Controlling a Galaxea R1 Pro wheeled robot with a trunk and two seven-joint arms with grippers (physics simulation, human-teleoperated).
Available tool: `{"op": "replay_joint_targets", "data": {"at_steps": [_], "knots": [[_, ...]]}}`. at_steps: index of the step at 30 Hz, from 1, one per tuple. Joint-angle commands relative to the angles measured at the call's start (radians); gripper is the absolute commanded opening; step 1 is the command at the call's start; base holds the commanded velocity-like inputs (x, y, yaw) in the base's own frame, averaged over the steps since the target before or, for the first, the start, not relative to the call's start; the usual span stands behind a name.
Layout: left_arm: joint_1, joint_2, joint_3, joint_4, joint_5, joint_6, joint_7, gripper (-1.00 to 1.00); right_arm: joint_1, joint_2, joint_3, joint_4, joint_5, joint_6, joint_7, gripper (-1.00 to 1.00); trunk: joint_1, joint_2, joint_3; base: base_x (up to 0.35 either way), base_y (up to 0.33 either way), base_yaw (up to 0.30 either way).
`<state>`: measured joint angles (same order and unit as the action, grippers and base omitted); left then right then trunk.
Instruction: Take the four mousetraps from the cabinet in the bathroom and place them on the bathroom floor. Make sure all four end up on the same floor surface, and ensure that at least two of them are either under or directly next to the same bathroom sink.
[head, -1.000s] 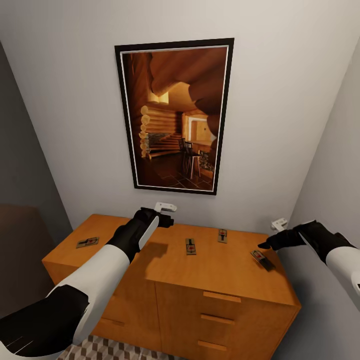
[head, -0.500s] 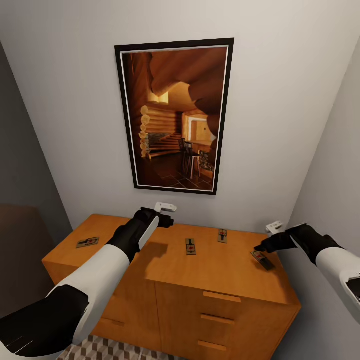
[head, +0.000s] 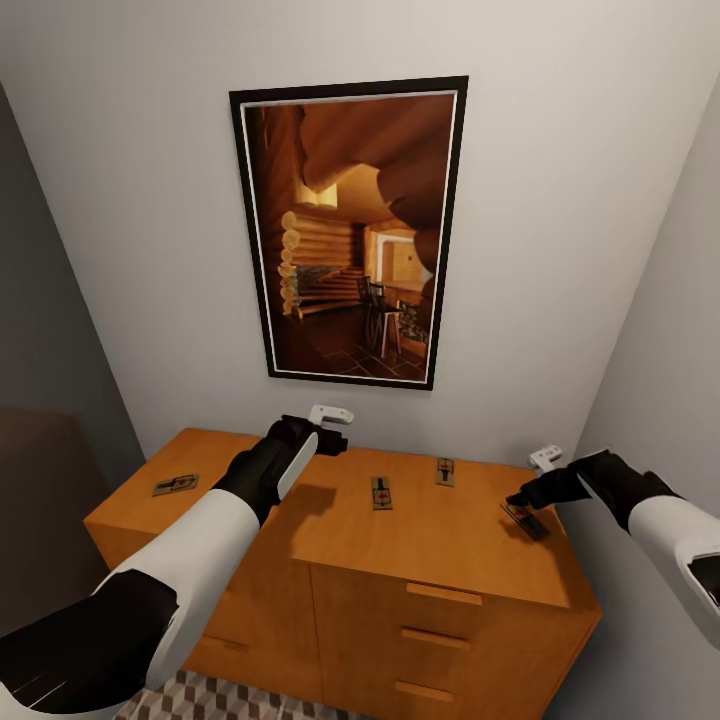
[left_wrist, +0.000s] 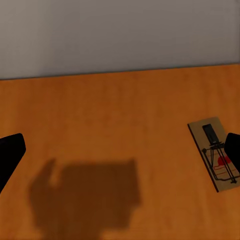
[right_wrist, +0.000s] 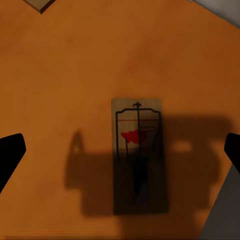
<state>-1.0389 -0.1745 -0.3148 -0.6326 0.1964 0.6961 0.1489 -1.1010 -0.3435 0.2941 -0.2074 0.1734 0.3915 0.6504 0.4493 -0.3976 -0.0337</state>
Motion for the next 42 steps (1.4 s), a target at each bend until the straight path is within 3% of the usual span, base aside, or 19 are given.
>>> {"op": "replay_joint_targets", "data": {"at_steps": [1,42], "knots": [[-0.001,0.0,-0.003,-0.001,0.011,0.003,0.009,1.0,0.0,0.0,-0.005,0.0,0.01,0.004,0.006,1.0,0.001,-0.002,-0.002,0.0,0.0,0.0],[-0.001,0.0,-0.003,0.0,0.011,0.003,0.009,1.0,0.0,-0.001,-0.003,0.029,0.014,-0.002,0.005,1.0,0.001,-0.002,-0.002,0.0,0.0,0.0]]}}
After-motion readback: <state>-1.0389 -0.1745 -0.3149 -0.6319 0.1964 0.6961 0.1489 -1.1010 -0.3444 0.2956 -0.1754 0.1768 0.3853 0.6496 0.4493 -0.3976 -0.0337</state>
